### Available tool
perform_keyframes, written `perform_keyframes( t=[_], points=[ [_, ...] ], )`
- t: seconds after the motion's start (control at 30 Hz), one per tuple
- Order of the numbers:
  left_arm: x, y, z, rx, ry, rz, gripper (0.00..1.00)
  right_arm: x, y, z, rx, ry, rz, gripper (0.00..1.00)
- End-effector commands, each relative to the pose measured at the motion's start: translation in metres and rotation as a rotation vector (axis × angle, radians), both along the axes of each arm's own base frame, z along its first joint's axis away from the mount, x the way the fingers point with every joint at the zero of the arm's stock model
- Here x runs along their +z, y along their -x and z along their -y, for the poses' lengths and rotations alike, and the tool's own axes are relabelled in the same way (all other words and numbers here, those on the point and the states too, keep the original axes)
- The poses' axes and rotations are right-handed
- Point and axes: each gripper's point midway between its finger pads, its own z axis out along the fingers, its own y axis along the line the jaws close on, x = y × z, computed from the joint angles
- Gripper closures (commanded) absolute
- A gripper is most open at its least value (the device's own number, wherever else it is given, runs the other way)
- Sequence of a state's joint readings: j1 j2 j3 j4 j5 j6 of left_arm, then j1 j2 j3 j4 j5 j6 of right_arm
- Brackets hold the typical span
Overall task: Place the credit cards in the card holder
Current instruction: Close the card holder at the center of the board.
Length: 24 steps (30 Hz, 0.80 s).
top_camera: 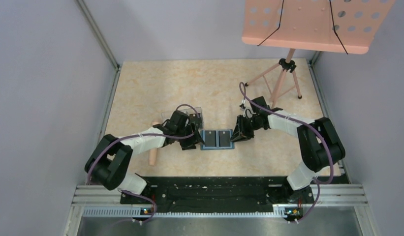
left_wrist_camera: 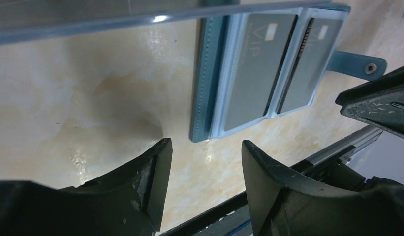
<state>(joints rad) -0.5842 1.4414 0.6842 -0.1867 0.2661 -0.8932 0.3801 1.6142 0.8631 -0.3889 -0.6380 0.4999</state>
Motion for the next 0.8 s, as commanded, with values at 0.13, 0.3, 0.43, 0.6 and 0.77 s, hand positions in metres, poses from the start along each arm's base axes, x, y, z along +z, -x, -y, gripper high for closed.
perform_keyframes(
  t=[0.13,0.3,0.43,0.6,0.77],
  points=[
    [-0.005,-0.022,0.006,0.032,-0.012,0.001,0.41,0.005,-0.016,-0.028,0.049,-0.057,0.028,0.94],
    [-0.01,-0.036,-0.005,0.07,-0.035,0.009,0.41,0.001,-0.016,-0.03,0.052,-0.058,0.018,1.0],
    [-0.012,-0.051,-0.011,0.076,-0.039,0.01,0.41,0.0,-0.015,-0.03,0.056,-0.058,0.013,1.0],
    [-0.011,-0.068,-0.009,0.063,-0.035,0.008,0.41,0.001,-0.016,-0.031,0.056,-0.059,0.015,1.0],
    [-0.003,-0.07,-0.005,0.035,-0.019,0.013,0.42,0.004,-0.02,-0.034,0.059,-0.066,0.016,1.0]
  ],
)
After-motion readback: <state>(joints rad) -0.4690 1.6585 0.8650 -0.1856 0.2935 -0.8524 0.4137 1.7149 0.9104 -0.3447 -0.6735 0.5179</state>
